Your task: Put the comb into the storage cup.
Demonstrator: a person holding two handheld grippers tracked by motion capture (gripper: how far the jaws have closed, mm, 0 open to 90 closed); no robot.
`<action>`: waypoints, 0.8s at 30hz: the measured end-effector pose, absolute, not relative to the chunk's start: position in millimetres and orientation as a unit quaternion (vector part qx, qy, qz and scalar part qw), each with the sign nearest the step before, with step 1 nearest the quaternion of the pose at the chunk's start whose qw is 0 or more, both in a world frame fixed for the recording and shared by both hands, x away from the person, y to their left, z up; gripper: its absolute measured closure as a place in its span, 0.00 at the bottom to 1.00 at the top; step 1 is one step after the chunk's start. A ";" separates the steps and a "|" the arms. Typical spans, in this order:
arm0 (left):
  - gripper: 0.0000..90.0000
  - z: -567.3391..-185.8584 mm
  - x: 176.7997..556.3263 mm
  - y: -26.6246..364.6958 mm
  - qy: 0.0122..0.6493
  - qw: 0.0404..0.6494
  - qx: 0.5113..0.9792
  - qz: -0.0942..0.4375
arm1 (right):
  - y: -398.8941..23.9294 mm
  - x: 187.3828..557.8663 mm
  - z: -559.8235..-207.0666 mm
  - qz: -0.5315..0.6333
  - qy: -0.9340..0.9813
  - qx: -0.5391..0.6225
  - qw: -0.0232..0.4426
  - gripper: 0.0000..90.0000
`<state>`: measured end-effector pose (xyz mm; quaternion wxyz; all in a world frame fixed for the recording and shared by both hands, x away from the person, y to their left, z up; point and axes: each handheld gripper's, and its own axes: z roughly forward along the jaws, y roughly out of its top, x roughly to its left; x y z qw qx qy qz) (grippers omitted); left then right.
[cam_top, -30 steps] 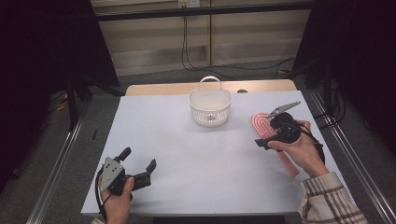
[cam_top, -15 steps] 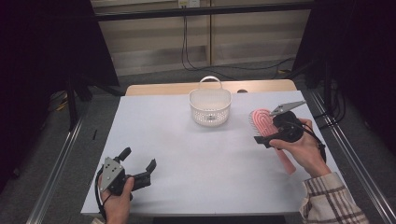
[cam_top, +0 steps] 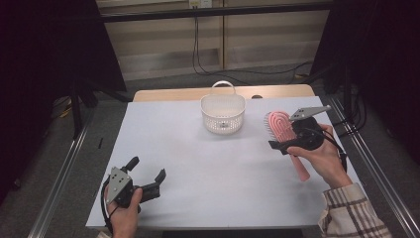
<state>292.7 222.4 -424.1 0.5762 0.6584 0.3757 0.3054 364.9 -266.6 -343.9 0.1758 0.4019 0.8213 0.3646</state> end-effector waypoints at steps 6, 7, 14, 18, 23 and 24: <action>0.02 -424.2 293.0 222.4 0.375 0.576 0.659 0.305 | -267.4 364.2 -341.9 0.379 0.813 0.398 0.192 0.21; 0.02 -424.1 293.0 222.6 0.375 0.576 0.659 0.306 | -267.7 364.1 -341.5 0.382 0.811 0.400 0.192 0.21; 0.02 -424.0 292.7 222.5 0.375 0.578 0.658 0.305 | -268.2 364.0 -339.3 0.390 0.803 0.403 0.204 0.21; 0.02 -424.1 292.9 222.4 0.375 0.576 0.658 0.307 | -268.4 362.7 -337.1 0.406 0.794 0.397 0.216 0.21; 0.02 -424.1 292.9 222.5 0.375 0.577 0.657 0.307 | -267.8 362.1 -336.2 0.423 0.786 0.389 0.229 0.21; 0.02 -424.1 292.8 222.3 0.376 0.577 0.657 0.306 | -267.5 362.0 -335.8 0.425 0.785 0.387 0.230 0.21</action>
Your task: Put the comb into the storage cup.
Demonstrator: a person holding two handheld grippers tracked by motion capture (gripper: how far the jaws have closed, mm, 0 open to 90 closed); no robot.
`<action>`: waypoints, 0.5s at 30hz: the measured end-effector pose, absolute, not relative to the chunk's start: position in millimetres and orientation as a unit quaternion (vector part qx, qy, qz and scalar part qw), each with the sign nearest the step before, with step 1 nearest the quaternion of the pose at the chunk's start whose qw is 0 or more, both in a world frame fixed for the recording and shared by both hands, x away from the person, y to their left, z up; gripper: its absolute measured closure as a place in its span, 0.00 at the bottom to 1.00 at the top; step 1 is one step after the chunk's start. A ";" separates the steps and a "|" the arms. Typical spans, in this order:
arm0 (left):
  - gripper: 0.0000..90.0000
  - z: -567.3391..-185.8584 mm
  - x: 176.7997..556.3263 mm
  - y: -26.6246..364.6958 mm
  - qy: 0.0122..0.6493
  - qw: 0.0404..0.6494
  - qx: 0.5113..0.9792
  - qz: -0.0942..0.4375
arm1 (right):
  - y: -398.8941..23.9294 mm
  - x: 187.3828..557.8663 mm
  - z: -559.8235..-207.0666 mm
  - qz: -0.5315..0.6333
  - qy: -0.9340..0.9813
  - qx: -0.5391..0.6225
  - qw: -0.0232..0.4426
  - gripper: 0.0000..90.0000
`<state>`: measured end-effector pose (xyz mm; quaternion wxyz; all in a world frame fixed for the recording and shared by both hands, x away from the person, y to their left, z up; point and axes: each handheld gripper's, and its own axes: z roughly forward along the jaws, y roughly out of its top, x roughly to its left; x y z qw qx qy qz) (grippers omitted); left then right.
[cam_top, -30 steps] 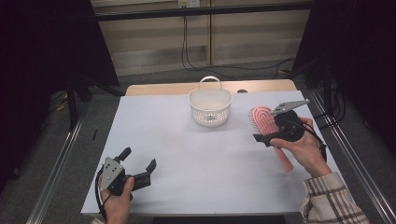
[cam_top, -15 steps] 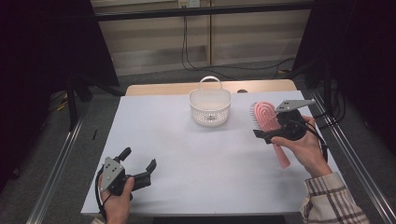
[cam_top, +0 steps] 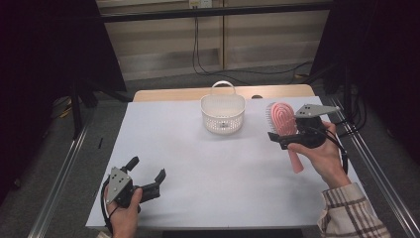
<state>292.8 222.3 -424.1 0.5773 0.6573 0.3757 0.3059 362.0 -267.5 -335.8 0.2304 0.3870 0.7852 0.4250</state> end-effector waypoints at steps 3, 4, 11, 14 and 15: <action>0.02 -424.1 292.9 222.2 0.376 0.577 0.657 0.307 | -266.3 361.8 -335.4 0.434 0.780 0.385 0.233 0.21; 0.02 -424.1 293.0 222.4 0.375 0.576 0.659 0.306 | -265.9 361.8 -335.5 0.437 0.779 0.384 0.235 0.21; 0.02 -424.0 292.6 222.4 0.376 0.577 0.658 0.306 | -264.5 362.2 -334.9 0.457 0.766 0.384 0.240 0.21; 0.02 -423.7 292.2 223.0 0.375 0.577 0.658 0.306 | -263.7 362.8 -335.2 0.467 0.760 0.382 0.243 0.21; 0.02 -423.7 292.3 223.0 0.376 0.576 0.658 0.306 | -263.4 363.3 -335.4 0.471 0.757 0.382 0.243 0.21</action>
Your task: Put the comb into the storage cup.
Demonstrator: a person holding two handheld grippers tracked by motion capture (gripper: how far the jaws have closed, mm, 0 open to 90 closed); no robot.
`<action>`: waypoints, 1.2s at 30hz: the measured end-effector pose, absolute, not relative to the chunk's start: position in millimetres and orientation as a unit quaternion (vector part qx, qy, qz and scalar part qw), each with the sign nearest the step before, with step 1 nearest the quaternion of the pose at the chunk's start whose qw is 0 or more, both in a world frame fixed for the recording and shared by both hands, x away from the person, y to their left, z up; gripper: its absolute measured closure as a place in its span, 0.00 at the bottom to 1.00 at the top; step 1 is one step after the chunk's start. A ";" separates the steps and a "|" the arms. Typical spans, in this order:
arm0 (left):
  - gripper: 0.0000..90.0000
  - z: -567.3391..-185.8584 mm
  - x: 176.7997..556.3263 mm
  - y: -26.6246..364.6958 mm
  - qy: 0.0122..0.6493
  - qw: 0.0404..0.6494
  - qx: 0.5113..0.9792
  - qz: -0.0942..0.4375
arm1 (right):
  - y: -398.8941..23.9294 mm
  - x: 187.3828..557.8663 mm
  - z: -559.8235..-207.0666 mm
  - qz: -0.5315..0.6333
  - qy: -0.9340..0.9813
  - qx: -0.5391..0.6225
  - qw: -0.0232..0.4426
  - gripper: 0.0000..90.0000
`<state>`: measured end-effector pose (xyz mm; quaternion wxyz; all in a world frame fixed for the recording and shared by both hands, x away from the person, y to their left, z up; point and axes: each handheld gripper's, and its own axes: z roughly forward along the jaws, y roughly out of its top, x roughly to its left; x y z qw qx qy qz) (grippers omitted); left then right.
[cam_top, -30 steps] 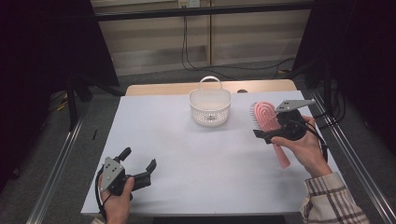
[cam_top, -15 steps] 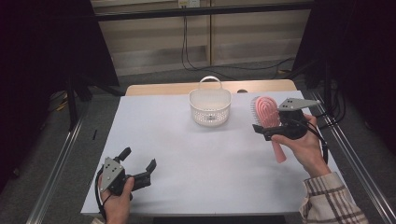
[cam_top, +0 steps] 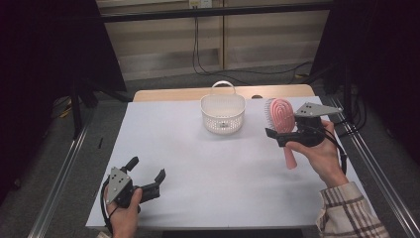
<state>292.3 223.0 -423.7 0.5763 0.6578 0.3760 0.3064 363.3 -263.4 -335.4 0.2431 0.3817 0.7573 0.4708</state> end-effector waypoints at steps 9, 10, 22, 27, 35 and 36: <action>0.02 -423.3 292.2 223.1 0.373 0.577 0.658 0.307 | -256.9 368.1 -331.2 0.494 0.739 0.381 0.256 0.21; 0.02 -423.2 292.2 223.3 0.373 0.576 0.659 0.308 | -255.9 368.8 -330.5 0.498 0.736 0.380 0.255 0.21; 0.02 -422.2 292.2 222.8 0.370 0.583 0.655 0.305 | -248.5 377.8 -326.7 0.526 0.711 0.376 0.276 0.21; 0.02 -422.4 292.2 222.5 0.371 0.584 0.654 0.305 | -244.9 381.2 -323.1 0.533 0.706 0.372 0.282 0.21; 0.02 -422.4 292.2 222.8 0.370 0.585 0.654 0.305 | -237.7 389.0 -316.0 0.544 0.701 0.363 0.285 0.21; 0.02 -422.4 292.1 222.9 0.370 0.584 0.655 0.305 | -237.3 390.2 -315.0 0.545 0.700 0.362 0.285 0.21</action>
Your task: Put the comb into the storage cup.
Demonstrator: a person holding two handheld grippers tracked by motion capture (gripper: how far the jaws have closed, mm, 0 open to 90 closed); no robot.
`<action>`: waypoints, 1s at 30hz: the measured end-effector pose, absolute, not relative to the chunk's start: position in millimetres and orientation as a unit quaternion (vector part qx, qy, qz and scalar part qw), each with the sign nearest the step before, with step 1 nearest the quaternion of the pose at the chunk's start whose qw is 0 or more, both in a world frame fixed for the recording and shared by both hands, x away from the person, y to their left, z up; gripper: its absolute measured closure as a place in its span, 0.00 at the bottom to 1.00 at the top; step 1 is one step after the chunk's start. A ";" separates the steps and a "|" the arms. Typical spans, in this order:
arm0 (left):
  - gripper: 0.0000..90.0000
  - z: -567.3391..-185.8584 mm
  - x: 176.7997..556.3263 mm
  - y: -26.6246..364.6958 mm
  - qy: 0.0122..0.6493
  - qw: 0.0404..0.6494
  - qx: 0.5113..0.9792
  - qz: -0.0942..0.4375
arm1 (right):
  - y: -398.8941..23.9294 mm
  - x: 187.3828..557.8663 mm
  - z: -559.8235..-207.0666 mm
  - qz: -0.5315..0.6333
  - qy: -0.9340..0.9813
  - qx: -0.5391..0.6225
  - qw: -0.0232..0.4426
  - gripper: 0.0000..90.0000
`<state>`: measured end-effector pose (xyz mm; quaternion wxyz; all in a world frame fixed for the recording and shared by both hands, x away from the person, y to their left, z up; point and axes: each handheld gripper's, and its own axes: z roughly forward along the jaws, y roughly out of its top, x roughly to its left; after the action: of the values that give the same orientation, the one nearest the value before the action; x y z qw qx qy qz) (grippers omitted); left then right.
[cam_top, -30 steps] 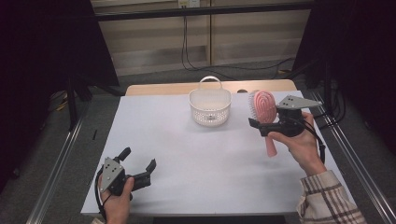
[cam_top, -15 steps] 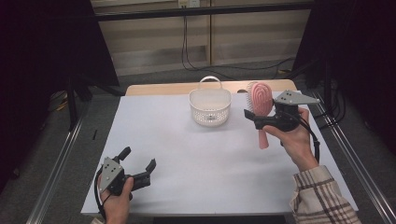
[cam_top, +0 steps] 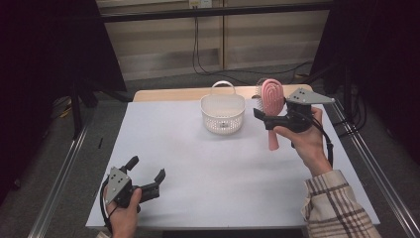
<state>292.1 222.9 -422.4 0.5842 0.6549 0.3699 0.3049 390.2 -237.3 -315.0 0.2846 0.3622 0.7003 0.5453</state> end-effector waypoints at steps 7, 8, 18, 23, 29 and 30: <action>0.02 -422.4 292.6 222.9 0.370 0.583 0.655 0.307 | -231.3 397.0 -309.4 0.550 0.697 0.363 0.282 0.21; 0.02 -422.5 292.6 222.8 0.370 0.584 0.655 0.307 | -230.3 397.7 -308.4 0.550 0.699 0.360 0.282 0.21; 0.02 -422.6 292.6 222.9 0.369 0.584 0.655 0.307 | -219.0 403.3 -300.0 0.556 0.700 0.349 0.281 0.21; 0.02 -422.5 292.3 222.9 0.369 0.585 0.655 0.304 | -214.3 407.4 -292.6 0.560 0.697 0.346 0.283 0.21; 0.02 -422.5 292.4 222.9 0.371 0.586 0.654 0.303 | -209.1 410.4 -287.9 0.564 0.697 0.341 0.284 0.21; 0.02 -422.7 292.6 222.6 0.371 0.585 0.654 0.305 | -208.5 411.2 -287.4 0.563 0.698 0.337 0.285 0.21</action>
<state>292.6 222.6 -422.7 0.5848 0.6540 0.3709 0.3046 411.2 -208.5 -287.4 0.2853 0.3373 0.6981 0.5634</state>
